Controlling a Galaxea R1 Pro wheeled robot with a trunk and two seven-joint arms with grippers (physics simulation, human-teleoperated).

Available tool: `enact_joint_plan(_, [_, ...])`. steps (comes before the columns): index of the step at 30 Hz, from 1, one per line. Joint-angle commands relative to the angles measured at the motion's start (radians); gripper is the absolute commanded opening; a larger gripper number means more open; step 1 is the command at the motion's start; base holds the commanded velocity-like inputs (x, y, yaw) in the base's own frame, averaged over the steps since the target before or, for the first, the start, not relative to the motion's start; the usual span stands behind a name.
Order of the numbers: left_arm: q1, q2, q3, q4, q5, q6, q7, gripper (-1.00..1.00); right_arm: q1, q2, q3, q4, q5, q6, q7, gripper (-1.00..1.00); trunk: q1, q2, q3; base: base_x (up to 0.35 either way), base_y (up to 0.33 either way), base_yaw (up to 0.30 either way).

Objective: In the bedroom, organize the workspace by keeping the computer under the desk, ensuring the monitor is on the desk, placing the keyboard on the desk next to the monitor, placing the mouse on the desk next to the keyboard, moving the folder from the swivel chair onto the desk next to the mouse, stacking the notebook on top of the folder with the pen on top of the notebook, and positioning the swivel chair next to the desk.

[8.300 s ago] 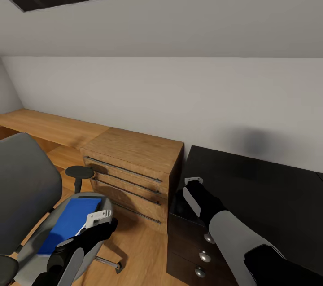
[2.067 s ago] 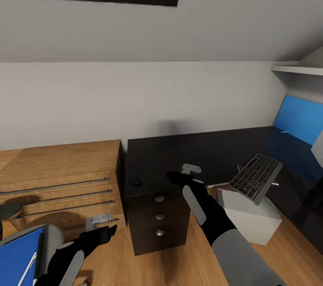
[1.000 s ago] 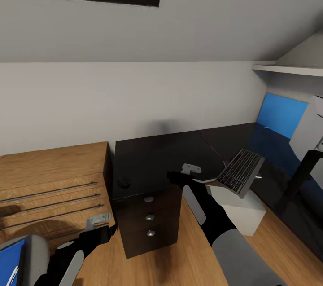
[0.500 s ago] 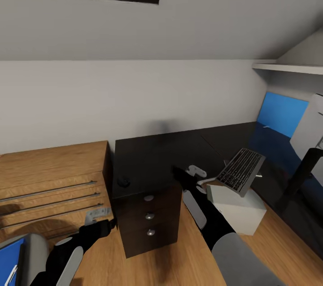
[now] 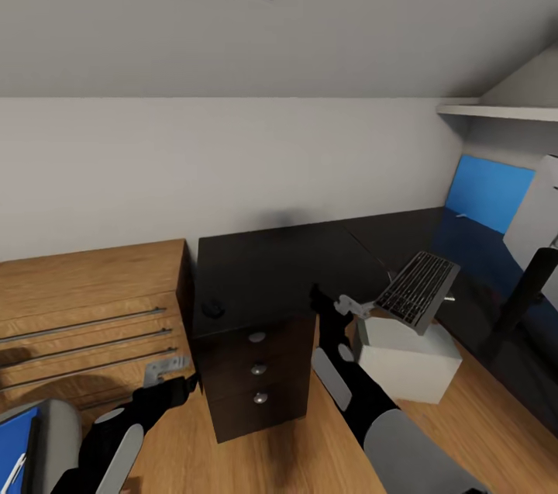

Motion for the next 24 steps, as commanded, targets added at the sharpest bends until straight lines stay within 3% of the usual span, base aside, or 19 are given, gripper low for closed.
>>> enact_joint_plan(1, [0.000, 0.001, -0.002, -0.007, 0.011, 0.002, 0.010, 1.00, -0.001, 0.000, 0.007, 0.003, -0.010, -0.021, -0.005, 1.00, 0.004, -0.008, -0.004, 0.000, 0.000, 0.000])
enact_joint_plan(5, [0.009, 0.000, -0.004, -0.029, 0.011, 0.002, 0.011, 1.00, -0.001, 0.000, 0.015, 0.009, -0.039, -0.053, -0.019, 1.00, 0.019, -0.036, -0.017, 0.000, 0.000, 0.000])
enact_joint_plan(7, [0.016, 0.000, -0.004, -0.042, 0.011, 0.002, 0.011, 1.00, -0.002, 0.000, 0.021, 0.010, -0.084, -0.069, -0.032, 1.00, 0.027, -0.050, -0.023, 0.000, 0.000, 0.000])
enact_joint_plan(11, [0.018, 0.000, -0.005, -0.046, 0.010, 0.002, 0.011, 1.00, -0.002, 0.000, 0.022, 0.010, -0.105, -0.073, -0.037, 1.00, 0.042, -0.078, -0.036, 0.000, 0.000, 0.000])
enact_joint_plan(13, [0.019, 0.001, -0.005, -0.047, 0.010, 0.002, 0.012, 1.00, -0.002, 0.000, 0.021, 0.008, -0.152, -0.075, -0.038, 1.00, 0.050, -0.092, -0.042, 0.000, 0.000, 0.000])
enact_joint_plan(15, [0.019, 0.001, -0.005, -0.047, 0.009, 0.002, 0.012, 1.00, -0.002, 0.000, 0.020, 0.007, -0.223, -0.076, -0.038, 1.00, 0.058, -0.106, -0.048, 0.000, 0.000, 0.000])
enact_joint_plan(16, [0.019, 0.001, -0.005, -0.047, 0.009, 0.002, 0.012, 1.00, -0.002, 0.000, 0.020, 0.007, -0.327, -0.076, -0.037, 1.00, 0.061, -0.113, -0.051, 0.000, 0.000, 0.000])
enact_joint_plan(19, [0.019, 0.000, -0.005, -0.047, 0.009, 0.002, 0.012, 1.00, -0.002, 0.000, 0.020, 0.007, -0.443, -0.077, -0.033, 1.00, 0.073, -0.134, -0.061, 0.000, 0.000, 0.000])
enact_joint_plan(20, [0.019, 0.000, -0.005, -0.047, 0.009, 0.002, 0.012, 1.00, -0.002, 0.000, 0.020, 0.007, -0.512, -0.078, -0.025, 1.00, 0.077, -0.141, -0.064, 0.000, 0.000, 0.000])
enact_joint_plan(21, [0.019, 0.000, -0.005, -0.047, 0.009, 0.002, 0.012, 1.00, -0.002, 0.000, 0.020, 0.007, -0.543, -0.078, -0.020, 1.00, 0.081, -0.148, -0.067, 0.000, 0.000, 0.000])
enact_joint_plan(22, [0.019, 0.000, -0.005, -0.047, 0.009, 0.002, 0.012, 1.00, -0.002, 0.000, 0.019, 0.006, -0.632, -0.078, 0.018, 1.00, 0.084, -0.155, -0.070, 0.000, 0.000, 0.000])
enact_joint_plan(24, [0.019, 0.000, -0.005, -0.047, 0.009, 0.002, 0.012, 1.00, -0.002, 0.000, 0.016, 0.006, -0.674, -0.079, 0.058, 1.00, 0.092, -0.169, -0.076, 0.000, 0.000, 0.000])
